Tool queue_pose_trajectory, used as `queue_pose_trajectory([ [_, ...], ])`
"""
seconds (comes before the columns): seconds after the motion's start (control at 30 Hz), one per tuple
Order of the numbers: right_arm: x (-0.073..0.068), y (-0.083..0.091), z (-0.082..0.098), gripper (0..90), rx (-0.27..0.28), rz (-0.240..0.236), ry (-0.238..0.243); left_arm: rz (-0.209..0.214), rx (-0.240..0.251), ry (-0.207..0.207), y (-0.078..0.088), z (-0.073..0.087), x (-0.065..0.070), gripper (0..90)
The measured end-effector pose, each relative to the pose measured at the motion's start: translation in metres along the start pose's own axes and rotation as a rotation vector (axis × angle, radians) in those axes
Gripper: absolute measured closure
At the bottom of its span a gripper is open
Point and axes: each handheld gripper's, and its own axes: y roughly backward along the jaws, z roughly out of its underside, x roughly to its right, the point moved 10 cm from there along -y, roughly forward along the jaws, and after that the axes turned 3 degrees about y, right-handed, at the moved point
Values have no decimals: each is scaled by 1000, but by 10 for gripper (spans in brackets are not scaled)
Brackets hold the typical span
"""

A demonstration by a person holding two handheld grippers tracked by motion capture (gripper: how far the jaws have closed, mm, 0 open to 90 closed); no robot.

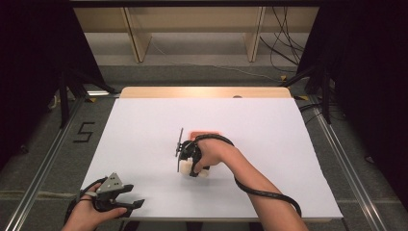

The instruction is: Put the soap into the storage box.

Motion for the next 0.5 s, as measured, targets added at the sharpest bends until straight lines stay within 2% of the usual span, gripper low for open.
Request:
queue_pose_trajectory([
  [0.03,-5,1,0,507,-13,-14,-45,12,1,7,0,0,2,310],
  [0.07,-2,2,-1,507,-5,0,-15,2,-8,-8,1,1,0,310],
  [0.1,-4,2,0,507,-10,-1,-32,-8,-3,-1,0,0,-1,309],
  [0.13,-4,2,0,507,-10,-1,-32,12,0,6,1,0,2,309],
  [0.17,-1,1,-3,507,19,1,18,1,-1,-1,1,0,0,310],
  [0.2,1,1,-3,507,22,5,27,1,-2,-3,1,0,0,310],
  [0.27,1,1,-1,508,21,6,23,1,-2,-4,1,0,0,310],
  [0.3,-3,5,2,507,2,2,-25,1,-2,-4,1,0,0,310],
  [0.33,-3,5,2,507,2,2,-25,4,0,0,1,0,1,310],
  [0.37,-1,8,1,507,22,11,9,8,-5,-7,1,0,1,310],
  [0.4,-1,8,1,507,22,11,9,1,-4,-5,1,0,0,310],
  [0.47,-2,11,2,507,15,12,-7,0,-2,-4,1,0,0,310],
  [0.5,-5,13,3,507,1,10,-42,0,-2,-4,1,0,0,310],
])
